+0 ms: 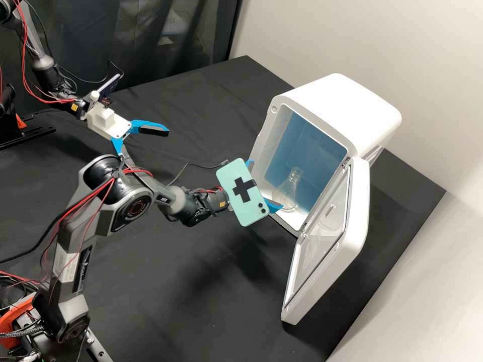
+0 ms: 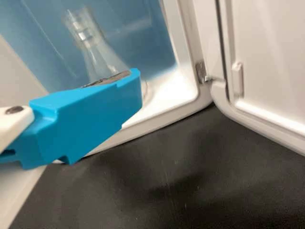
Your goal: Place the flask in the incubator
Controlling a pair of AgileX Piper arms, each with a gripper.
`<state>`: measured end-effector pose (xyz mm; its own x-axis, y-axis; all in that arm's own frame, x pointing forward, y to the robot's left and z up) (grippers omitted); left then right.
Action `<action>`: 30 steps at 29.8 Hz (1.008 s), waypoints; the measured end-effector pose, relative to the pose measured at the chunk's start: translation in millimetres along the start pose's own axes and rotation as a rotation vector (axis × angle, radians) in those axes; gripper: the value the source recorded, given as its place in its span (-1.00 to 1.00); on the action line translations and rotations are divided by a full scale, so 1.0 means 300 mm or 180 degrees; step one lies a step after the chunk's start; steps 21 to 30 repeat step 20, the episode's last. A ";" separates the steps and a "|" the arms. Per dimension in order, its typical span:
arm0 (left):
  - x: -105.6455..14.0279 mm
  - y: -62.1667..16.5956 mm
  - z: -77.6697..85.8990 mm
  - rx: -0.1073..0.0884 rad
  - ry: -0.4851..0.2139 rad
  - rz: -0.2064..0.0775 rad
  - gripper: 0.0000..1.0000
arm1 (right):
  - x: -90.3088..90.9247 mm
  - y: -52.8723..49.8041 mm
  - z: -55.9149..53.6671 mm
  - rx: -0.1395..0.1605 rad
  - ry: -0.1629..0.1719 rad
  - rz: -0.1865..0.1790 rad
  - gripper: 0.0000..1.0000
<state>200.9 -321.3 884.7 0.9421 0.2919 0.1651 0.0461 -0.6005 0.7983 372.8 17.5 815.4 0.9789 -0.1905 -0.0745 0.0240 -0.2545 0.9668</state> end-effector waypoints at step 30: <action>-0.007 -0.055 0.038 -0.0173 0.0115 -0.0188 1.00 | -0.348 0.106 0.084 0.0604 0.0883 0.0577 1.00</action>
